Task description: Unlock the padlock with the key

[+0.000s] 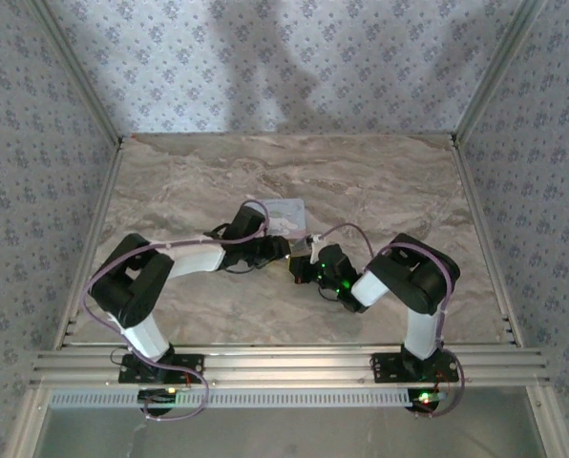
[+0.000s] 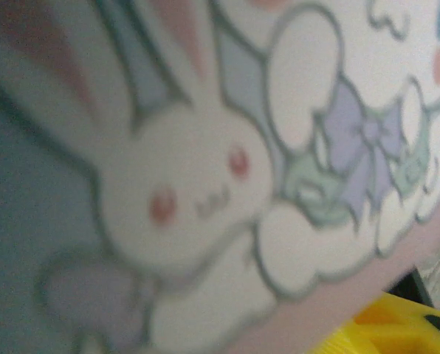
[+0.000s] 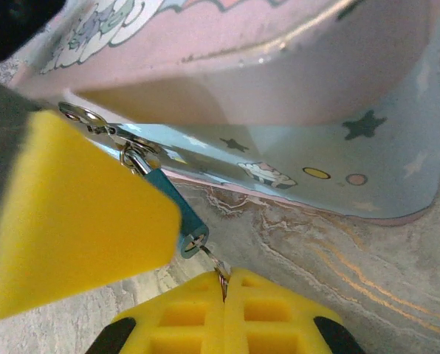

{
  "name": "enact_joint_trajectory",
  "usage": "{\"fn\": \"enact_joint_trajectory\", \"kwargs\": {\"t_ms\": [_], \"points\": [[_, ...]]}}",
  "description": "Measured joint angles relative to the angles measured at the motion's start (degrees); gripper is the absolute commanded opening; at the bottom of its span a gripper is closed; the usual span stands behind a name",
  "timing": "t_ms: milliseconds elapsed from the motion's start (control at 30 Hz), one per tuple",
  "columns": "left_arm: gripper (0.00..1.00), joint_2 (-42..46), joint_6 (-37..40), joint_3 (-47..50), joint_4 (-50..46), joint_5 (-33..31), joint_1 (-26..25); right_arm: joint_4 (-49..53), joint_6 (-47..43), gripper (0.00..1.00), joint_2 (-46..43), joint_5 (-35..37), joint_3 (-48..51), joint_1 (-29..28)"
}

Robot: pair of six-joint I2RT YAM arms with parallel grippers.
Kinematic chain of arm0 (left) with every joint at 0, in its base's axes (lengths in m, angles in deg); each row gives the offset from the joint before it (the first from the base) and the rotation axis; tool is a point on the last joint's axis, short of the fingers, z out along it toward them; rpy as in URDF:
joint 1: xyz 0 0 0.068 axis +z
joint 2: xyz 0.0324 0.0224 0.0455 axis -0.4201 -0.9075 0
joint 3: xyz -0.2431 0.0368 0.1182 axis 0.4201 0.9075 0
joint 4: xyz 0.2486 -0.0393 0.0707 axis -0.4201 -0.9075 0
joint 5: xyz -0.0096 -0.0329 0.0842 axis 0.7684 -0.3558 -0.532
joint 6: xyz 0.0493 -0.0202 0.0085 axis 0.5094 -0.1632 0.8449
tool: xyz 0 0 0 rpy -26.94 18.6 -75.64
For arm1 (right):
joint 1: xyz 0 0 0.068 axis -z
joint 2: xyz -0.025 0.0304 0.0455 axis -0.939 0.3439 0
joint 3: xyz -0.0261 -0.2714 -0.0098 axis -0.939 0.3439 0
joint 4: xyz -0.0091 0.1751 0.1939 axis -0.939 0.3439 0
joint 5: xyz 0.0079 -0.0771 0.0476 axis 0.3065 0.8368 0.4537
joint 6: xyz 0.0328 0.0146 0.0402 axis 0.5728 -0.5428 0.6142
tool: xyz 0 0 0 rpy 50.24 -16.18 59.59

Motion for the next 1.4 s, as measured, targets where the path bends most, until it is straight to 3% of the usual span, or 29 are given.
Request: {"fn": "enact_joint_trajectory", "kwargs": {"t_ms": [200, 567, 867, 1400], "points": [[0.69, 6.3, -1.9, 5.1, 2.4, -0.3, 1.2, 1.0, 0.7, 0.00, -0.4, -0.2, -0.2, -1.0], [0.57, 10.3, -14.2, 21.6, 22.9, -1.5, 2.6, 7.1, 6.6, 0.00, -3.7, -2.6, -1.3, -2.8], [0.46, 6.8, -19.3, 22.0, 33.9, -2.0, 1.3, 11.7, 9.5, 0.00, -6.0, -3.1, -2.7, -3.3], [0.43, 2.4, -23.4, 21.6, 37.4, -3.2, 0.4, 18.5, 11.1, 0.00, -8.0, -3.5, -4.8, -3.3]]}}
